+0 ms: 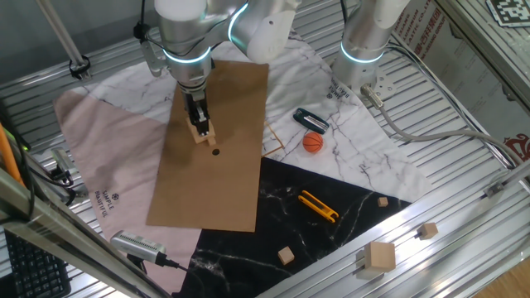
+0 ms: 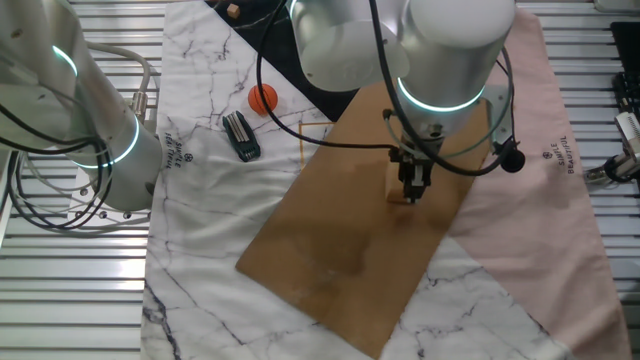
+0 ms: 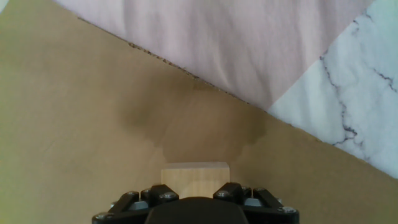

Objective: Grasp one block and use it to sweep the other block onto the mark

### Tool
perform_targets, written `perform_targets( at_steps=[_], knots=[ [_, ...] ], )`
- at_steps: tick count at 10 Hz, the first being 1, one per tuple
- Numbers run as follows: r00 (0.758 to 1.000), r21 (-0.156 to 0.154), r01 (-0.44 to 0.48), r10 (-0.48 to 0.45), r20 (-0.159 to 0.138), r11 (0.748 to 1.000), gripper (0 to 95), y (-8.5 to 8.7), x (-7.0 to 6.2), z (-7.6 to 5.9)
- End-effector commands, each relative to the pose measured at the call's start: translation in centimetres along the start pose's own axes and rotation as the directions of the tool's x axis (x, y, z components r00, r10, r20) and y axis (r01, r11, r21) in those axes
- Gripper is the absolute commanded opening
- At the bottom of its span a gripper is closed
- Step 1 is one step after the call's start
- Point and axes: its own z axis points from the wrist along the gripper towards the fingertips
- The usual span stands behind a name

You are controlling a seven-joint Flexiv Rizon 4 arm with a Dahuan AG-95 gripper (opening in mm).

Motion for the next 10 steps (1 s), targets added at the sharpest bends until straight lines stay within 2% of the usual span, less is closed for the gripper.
perform_targets(
  at_steps=[1,10],
  knots=[
    [1.000,-0.005,-0.014,0.014,-0.002,1.000,0.0,0.08,-0.06,-0.02],
    [0.998,-0.010,-0.057,0.057,-0.004,0.998,0.0,0.64,-0.38,-0.13]
  ],
)
